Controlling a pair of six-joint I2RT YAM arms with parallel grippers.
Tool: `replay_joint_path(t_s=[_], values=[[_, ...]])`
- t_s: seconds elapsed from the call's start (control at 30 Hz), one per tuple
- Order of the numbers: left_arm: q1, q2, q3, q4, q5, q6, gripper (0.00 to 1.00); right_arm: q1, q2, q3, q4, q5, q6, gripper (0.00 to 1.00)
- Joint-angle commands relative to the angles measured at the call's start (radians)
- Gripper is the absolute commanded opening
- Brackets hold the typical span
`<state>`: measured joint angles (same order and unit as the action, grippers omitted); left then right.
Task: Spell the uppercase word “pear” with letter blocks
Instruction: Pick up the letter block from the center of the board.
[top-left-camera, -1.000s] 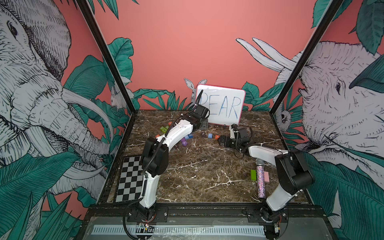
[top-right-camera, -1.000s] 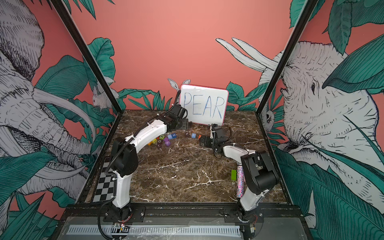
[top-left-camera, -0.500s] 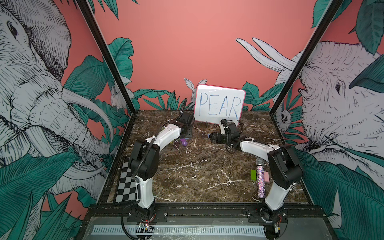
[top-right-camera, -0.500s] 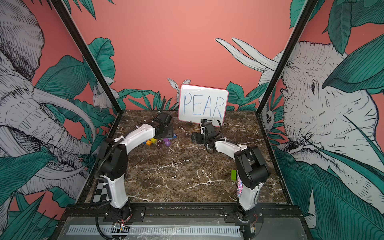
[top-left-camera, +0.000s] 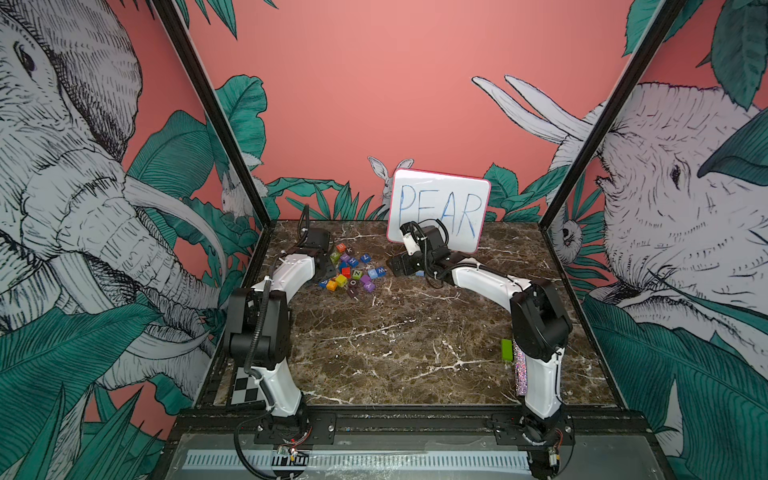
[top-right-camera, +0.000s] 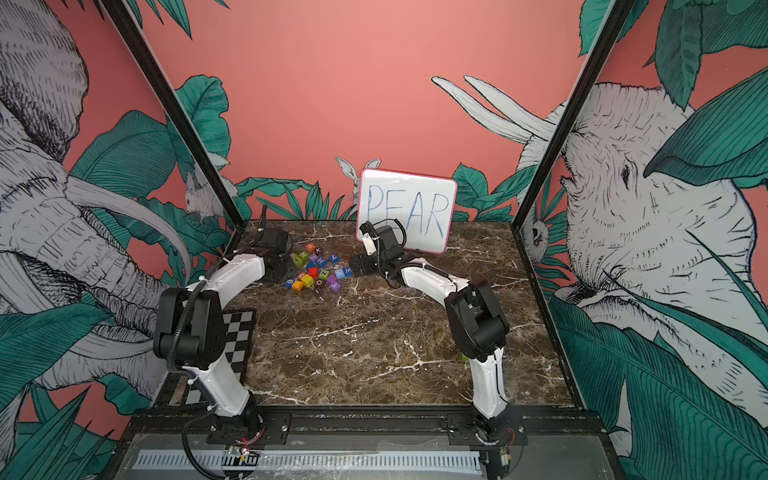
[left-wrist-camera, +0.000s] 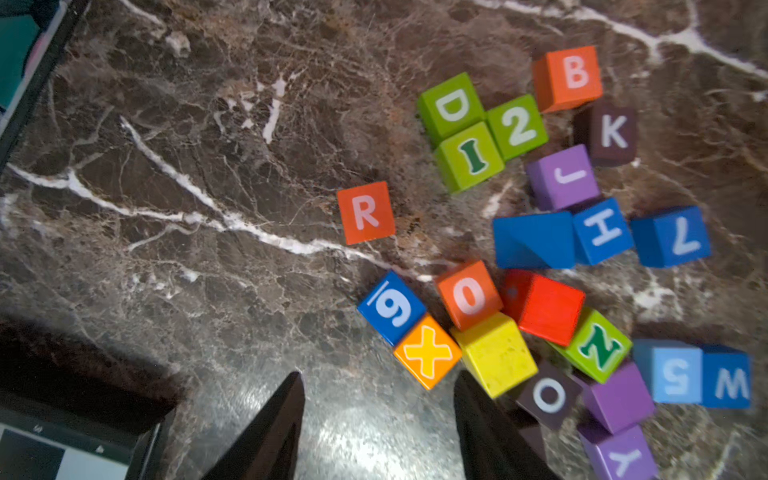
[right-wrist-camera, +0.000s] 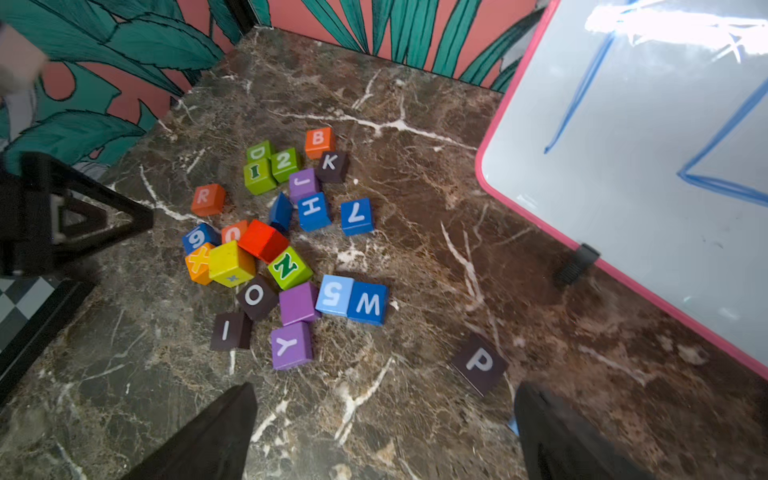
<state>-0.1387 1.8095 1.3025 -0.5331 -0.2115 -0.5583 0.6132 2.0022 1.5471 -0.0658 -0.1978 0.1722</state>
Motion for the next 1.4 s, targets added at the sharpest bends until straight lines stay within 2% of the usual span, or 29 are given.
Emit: replay_joint_path(t_s=[0.0,0.3,0.6,0.97,1.37], values=[[0.016,0.067,0.051,0.013,0.024,-0.021,0.59,-0.002,0.013,0.024,-0.015,-0.038,-0.036,0.99],[0.04,0.172,0.151,0.012,0.036,-0.02,0.59,-0.003,0.013,0.004,-0.022,-0.04,-0.036,0.99],[0.092,0.201,0.167,0.022,0.03,-0.009,0.59,-0.006,0.026,-0.009,-0.013,-0.067,-0.016,0.99],[0.094,0.283,0.211,0.04,0.063,-0.005,0.57,-0.005,-0.008,-0.025,-0.021,-0.101,-0.004,0.99],[0.094,0.3,0.213,0.038,0.056,0.009,0.41,-0.006,-0.039,-0.058,-0.023,-0.092,0.012,0.99]])
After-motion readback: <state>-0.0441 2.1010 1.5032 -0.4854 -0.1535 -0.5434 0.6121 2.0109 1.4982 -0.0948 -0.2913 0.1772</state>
